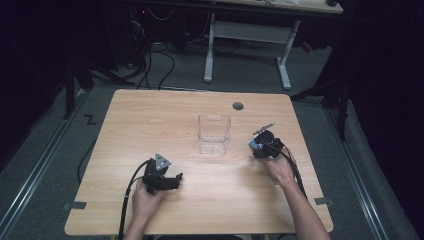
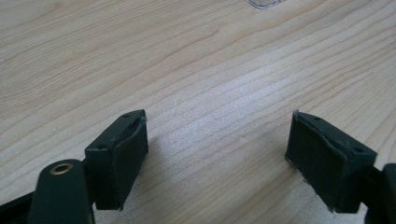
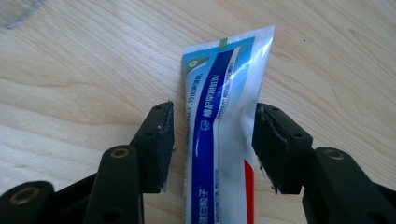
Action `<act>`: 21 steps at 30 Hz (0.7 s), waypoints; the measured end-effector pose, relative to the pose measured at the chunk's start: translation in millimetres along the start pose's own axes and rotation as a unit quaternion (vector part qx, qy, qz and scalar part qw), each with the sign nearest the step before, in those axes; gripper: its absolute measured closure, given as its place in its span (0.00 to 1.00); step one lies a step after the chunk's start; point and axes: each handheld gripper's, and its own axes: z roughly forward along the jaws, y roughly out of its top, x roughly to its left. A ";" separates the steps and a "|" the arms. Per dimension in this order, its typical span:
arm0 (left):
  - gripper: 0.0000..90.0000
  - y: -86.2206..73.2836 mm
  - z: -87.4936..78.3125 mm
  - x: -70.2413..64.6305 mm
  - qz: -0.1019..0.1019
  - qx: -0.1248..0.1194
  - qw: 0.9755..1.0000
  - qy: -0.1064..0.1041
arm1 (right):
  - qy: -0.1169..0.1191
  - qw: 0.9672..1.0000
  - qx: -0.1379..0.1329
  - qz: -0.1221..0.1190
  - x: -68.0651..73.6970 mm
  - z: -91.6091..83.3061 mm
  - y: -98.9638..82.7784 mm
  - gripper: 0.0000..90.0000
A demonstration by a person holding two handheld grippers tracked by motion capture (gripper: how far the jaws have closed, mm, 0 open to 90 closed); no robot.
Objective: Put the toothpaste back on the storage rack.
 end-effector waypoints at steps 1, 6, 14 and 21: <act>0.23 0.0 0.0 0.0 0.000 0.000 1.000 0.000 | -0.003 1.000 0.002 -0.001 -1.1 1.7 0.6 0.55; 0.23 0.0 0.0 0.0 0.000 0.000 1.000 0.000 | -0.003 1.000 0.009 -0.001 -3.3 6.9 1.7 0.57; 0.23 0.0 0.0 0.0 0.000 0.000 1.000 0.000 | 0.002 1.000 0.022 0.002 -6.3 11.5 4.0 0.57; 0.23 0.0 0.0 0.1 0.001 0.000 1.000 0.000 | 0.017 0.999 0.027 0.012 -10.9 13.8 4.2 0.57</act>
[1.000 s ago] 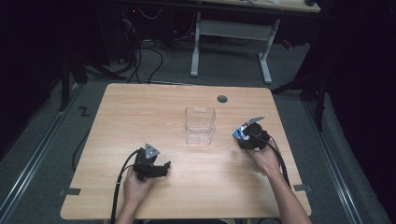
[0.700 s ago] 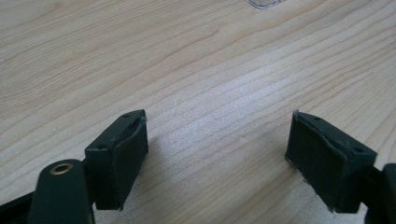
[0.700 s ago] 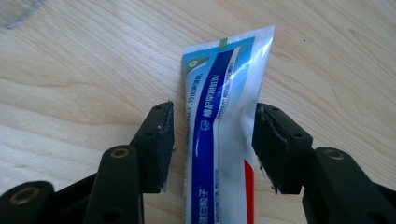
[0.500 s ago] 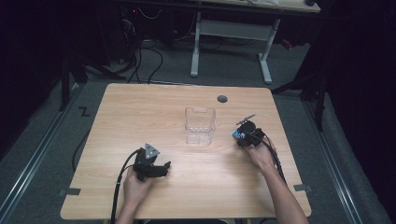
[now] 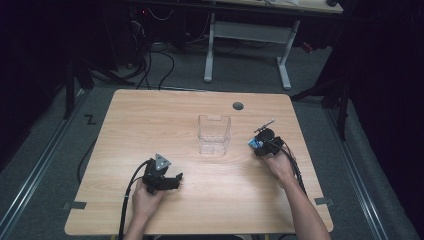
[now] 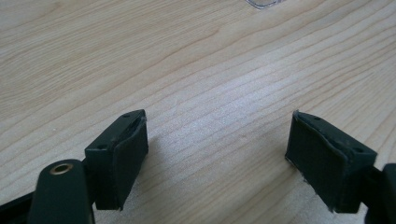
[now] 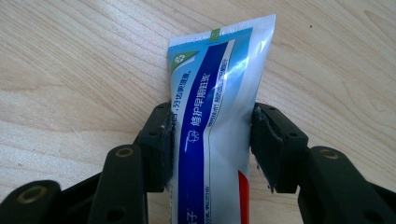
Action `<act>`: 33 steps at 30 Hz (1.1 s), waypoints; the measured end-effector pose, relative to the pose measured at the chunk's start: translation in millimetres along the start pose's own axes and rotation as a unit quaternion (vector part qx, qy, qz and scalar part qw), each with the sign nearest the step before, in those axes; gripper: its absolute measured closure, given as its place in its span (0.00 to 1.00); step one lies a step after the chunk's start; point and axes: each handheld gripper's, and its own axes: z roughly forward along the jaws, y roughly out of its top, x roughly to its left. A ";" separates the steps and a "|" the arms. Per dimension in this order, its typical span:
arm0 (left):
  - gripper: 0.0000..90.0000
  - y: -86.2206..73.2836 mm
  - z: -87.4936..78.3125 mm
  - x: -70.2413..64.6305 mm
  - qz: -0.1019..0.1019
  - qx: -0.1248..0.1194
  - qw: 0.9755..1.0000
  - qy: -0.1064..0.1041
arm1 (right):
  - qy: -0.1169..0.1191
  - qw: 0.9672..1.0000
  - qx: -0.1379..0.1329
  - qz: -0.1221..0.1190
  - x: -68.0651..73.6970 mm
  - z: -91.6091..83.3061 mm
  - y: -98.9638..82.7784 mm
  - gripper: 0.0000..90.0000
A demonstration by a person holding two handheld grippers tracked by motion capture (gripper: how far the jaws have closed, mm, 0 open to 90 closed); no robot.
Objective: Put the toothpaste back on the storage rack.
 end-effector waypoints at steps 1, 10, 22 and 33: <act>0.23 0.0 0.0 -0.1 -0.001 0.000 1.000 0.000 | 0.000 1.000 0.002 0.000 -0.5 0.0 0.2 0.57; 0.23 0.0 0.0 -0.1 -0.001 0.000 1.000 0.000 | 0.027 0.999 0.008 0.021 -11.0 2.5 0.8 0.60; 0.23 0.0 0.0 0.0 0.000 0.000 1.000 0.000 | 0.033 0.999 0.026 0.028 -17.9 7.4 -0.7 0.73; 0.23 0.0 0.0 0.0 0.000 0.000 1.000 0.000 | 0.052 0.998 0.014 0.036 -23.6 -1.4 -3.3 0.79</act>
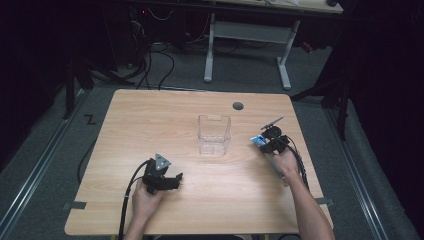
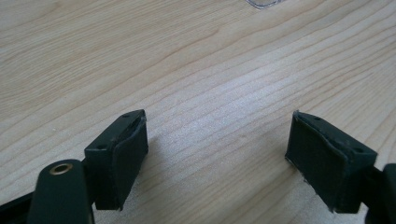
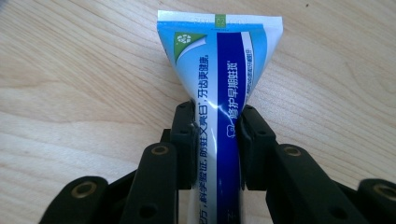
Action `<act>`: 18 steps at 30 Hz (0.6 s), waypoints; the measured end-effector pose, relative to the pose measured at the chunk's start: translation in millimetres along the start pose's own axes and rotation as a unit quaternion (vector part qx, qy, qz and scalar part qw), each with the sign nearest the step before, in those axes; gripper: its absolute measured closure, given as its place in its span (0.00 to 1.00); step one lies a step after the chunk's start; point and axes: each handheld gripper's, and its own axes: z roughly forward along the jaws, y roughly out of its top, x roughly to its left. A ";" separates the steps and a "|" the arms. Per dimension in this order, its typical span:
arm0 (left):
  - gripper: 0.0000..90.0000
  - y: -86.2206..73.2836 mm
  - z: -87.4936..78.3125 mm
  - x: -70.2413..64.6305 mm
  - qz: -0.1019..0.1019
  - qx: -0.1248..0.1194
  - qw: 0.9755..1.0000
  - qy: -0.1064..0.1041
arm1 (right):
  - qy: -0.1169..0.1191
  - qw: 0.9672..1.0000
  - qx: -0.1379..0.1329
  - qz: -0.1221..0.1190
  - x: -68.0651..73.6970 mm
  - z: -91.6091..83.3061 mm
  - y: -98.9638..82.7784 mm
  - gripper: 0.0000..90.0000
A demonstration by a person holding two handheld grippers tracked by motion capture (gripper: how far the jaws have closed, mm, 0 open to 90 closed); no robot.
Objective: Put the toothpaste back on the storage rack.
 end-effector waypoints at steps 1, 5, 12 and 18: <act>0.23 0.0 0.0 0.0 0.000 0.000 1.000 0.000 | 0.002 1.000 -0.005 -0.002 -0.1 -2.6 -0.4 0.79; 0.23 0.0 0.0 0.0 0.000 0.000 1.000 0.000 | 0.018 0.999 -0.033 -0.003 0.4 -22.4 -2.4 0.80; 0.23 0.0 0.0 -0.1 0.000 0.000 1.000 0.000 | 0.030 0.997 -0.072 -0.014 4.8 -48.0 -3.7 0.81; 0.23 0.0 0.0 -0.1 0.000 0.000 1.000 0.000 | 0.043 0.995 -0.092 -0.023 10.8 -55.6 -5.0 0.82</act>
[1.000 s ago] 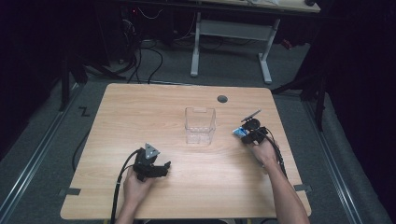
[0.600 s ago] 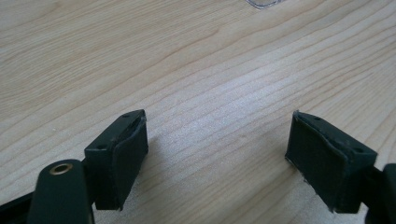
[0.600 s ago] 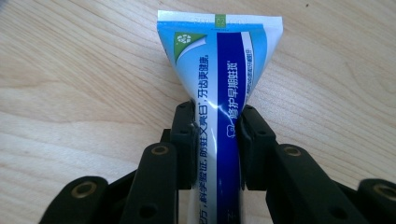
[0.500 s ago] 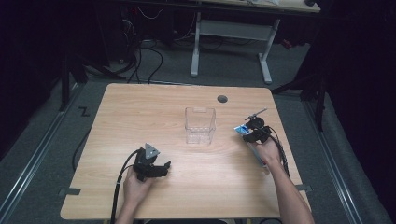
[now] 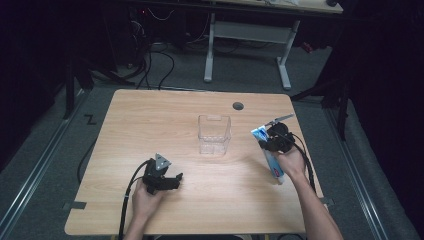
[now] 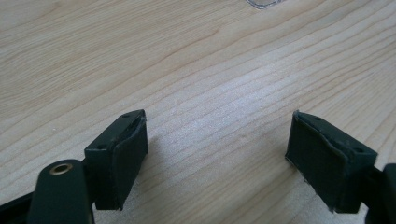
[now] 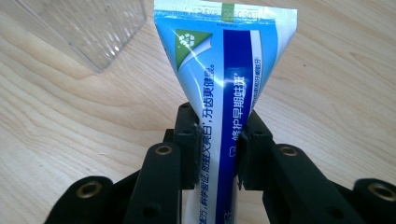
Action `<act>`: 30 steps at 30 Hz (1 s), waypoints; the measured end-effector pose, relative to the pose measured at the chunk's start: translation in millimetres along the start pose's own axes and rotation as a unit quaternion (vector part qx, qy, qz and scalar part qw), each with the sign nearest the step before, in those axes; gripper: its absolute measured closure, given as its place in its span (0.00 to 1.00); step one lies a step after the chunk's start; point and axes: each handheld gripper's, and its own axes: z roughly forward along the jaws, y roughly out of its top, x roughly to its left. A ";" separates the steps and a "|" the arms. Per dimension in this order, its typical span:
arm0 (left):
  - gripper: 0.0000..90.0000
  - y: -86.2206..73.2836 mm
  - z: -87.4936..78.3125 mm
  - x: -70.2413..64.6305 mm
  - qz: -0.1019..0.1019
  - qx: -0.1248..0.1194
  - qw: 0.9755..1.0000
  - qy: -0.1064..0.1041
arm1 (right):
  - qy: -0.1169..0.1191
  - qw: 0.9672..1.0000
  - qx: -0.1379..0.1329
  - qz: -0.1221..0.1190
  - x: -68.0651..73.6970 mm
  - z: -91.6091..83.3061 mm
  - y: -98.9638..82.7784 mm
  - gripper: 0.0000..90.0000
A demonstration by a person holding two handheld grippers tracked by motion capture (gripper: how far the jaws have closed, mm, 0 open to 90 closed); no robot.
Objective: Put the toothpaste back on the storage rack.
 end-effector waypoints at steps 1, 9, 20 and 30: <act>0.23 0.0 0.0 0.1 0.001 0.000 1.000 0.000 | 0.007 1.000 -0.006 0.000 0.9 -1.9 0.3 0.82; 0.23 0.0 0.0 -0.1 0.000 0.000 1.000 0.001 | 0.031 0.999 -0.042 0.010 0.4 -16.2 1.1 0.82; 0.23 0.3 0.1 0.0 -0.001 0.000 1.000 0.001 | 0.053 0.995 -0.086 0.007 -4.9 -38.1 3.7 0.82; 0.23 0.2 0.2 -0.1 0.000 0.000 1.000 0.002 | 0.060 0.992 -0.114 0.009 -2.8 -51.1 -0.5 0.82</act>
